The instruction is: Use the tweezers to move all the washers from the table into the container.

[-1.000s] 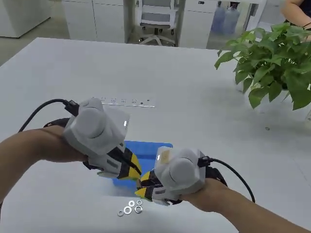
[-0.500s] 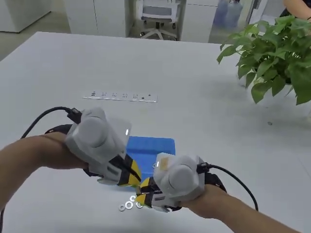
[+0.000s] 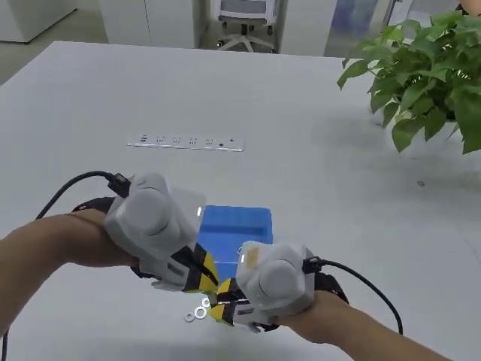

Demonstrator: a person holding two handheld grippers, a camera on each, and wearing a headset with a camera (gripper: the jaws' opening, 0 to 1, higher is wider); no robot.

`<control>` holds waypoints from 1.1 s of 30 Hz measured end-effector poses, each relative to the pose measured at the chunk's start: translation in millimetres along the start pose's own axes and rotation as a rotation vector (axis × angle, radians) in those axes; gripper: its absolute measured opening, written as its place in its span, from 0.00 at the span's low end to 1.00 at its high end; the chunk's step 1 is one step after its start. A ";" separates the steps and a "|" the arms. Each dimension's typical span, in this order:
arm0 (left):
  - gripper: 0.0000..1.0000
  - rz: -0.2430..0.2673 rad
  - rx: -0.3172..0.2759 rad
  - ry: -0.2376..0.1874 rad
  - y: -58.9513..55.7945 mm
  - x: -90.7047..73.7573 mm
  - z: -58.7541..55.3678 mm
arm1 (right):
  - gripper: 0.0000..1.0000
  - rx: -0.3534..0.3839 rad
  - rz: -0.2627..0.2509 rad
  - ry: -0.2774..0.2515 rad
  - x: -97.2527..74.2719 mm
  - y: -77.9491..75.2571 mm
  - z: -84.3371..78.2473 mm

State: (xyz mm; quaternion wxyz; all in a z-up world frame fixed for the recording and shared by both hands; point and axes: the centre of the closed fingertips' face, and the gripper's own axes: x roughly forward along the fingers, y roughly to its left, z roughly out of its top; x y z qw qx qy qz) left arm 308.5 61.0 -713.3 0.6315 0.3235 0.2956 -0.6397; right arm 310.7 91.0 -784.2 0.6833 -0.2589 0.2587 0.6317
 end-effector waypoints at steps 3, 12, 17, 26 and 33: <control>0.06 -0.003 0.001 0.005 -0.5 1.8 -1.6 | 0.12 0.003 0.003 0.000 1.4 0.3 -1.5; 0.06 -0.012 -0.007 0.009 -1.7 6.3 -3.8 | 0.13 0.001 0.008 0.006 5.0 -0.7 -6.2; 0.06 -0.014 -0.007 0.014 -1.5 8.0 -4.5 | 0.13 0.004 0.010 0.004 5.9 0.2 -6.8; 0.06 -0.016 -0.020 -0.005 -0.8 9.3 -1.9 | 0.13 0.008 0.011 0.006 7.4 0.6 -8.7; 0.06 -0.011 -0.024 -0.008 1.5 9.7 -2.3 | 0.11 0.004 0.010 0.010 7.3 -0.2 -10.0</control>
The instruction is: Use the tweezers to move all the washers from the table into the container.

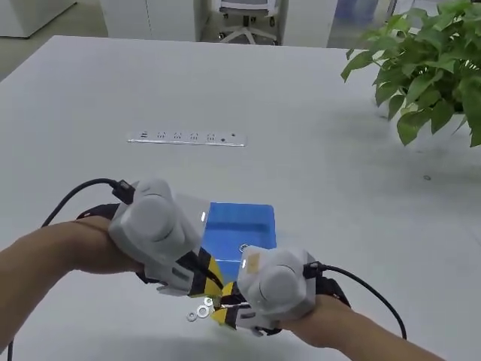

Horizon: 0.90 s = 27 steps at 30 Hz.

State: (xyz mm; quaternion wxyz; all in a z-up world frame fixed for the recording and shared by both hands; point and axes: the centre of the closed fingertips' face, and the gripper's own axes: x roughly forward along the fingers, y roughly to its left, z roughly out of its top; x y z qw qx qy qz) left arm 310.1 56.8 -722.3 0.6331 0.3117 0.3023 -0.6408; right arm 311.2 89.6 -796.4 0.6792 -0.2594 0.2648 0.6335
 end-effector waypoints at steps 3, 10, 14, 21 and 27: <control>0.06 0.003 -0.003 -0.001 0.7 -0.1 -0.3 | 0.11 0.003 0.000 0.001 -0.2 0.1 0.3; 0.06 0.004 -0.003 -0.002 0.7 -0.1 0.5 | 0.10 0.010 0.005 0.005 -0.3 0.2 0.0; 0.06 0.003 0.000 0.000 0.5 -0.2 0.6 | 0.10 0.012 0.008 0.008 -0.1 0.4 -0.3; 0.06 0.006 0.003 0.005 0.4 -1.1 0.2 | 0.10 0.011 0.012 0.008 -0.2 1.7 0.8; 0.06 0.010 0.005 0.005 1.1 -3.3 0.7 | 0.09 0.005 0.007 0.006 -1.0 0.6 3.0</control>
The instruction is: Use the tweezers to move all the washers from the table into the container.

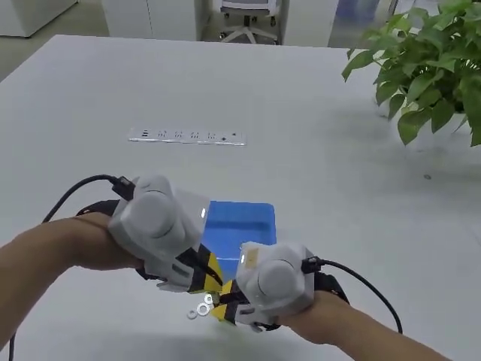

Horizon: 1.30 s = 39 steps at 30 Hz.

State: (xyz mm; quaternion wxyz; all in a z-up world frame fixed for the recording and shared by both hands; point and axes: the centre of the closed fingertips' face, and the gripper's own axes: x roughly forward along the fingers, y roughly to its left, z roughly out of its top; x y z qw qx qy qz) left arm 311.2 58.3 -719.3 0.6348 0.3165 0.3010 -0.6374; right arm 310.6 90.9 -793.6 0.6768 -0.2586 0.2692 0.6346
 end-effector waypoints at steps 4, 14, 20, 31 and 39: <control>0.06 0.004 -0.001 -0.005 0.3 -2.5 2.8 | 0.09 -0.005 -0.002 -0.001 -2.1 -1.1 2.0; 0.06 0.009 0.007 -0.021 1.4 -9.5 10.7 | 0.09 -0.024 -0.011 0.002 -11.7 -2.6 8.5; 0.06 0.009 0.010 -0.025 1.9 -16.6 16.5 | 0.09 -0.032 -0.020 -0.001 -17.4 -4.0 14.5; 0.06 0.012 0.020 -0.027 5.2 -31.8 28.3 | 0.10 -0.060 -0.034 0.006 -31.6 -9.7 29.2; 0.06 0.017 0.038 -0.026 11.0 -40.2 38.5 | 0.10 -0.069 -0.049 0.004 -40.7 -16.7 36.2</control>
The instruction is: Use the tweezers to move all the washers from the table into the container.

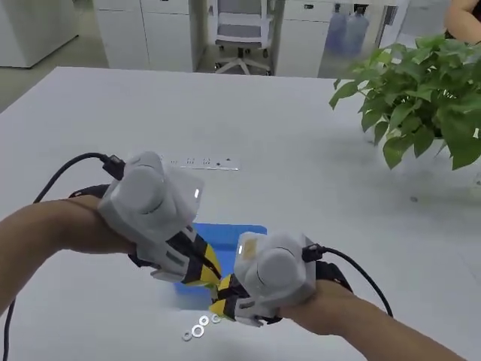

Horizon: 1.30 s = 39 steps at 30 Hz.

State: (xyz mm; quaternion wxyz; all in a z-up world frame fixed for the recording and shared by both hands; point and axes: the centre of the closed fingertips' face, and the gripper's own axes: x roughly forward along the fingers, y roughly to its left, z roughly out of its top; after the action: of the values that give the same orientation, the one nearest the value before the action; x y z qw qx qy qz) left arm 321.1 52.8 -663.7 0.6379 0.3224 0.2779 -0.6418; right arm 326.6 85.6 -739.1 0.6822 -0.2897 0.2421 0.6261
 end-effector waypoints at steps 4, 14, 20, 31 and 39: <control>0.06 0.007 0.008 -0.004 4.3 -3.4 3.9 | 0.10 0.004 -0.013 -0.007 -5.0 -5.4 3.6; 0.06 0.036 0.038 -0.006 21.3 -12.7 10.7 | 0.10 -0.018 -0.041 -0.009 -11.4 -26.6 12.9; 0.06 0.053 0.050 0.004 34.2 -14.7 9.4 | 0.10 -0.021 -0.052 -0.013 -9.3 -39.4 15.5; 0.06 0.059 0.054 0.013 52.2 -10.3 2.8 | 0.10 -0.014 -0.058 -0.023 -1.4 -58.9 11.0; 0.06 0.072 0.055 0.019 64.5 -2.3 -4.2 | 0.10 -0.004 -0.060 -0.018 7.5 -71.1 4.2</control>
State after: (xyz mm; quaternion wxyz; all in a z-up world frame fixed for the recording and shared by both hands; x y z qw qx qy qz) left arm 385.7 55.4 -661.1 0.6488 0.3559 0.2542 -0.6227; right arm 397.9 90.5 -734.8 0.7022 -0.2927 0.2259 0.6084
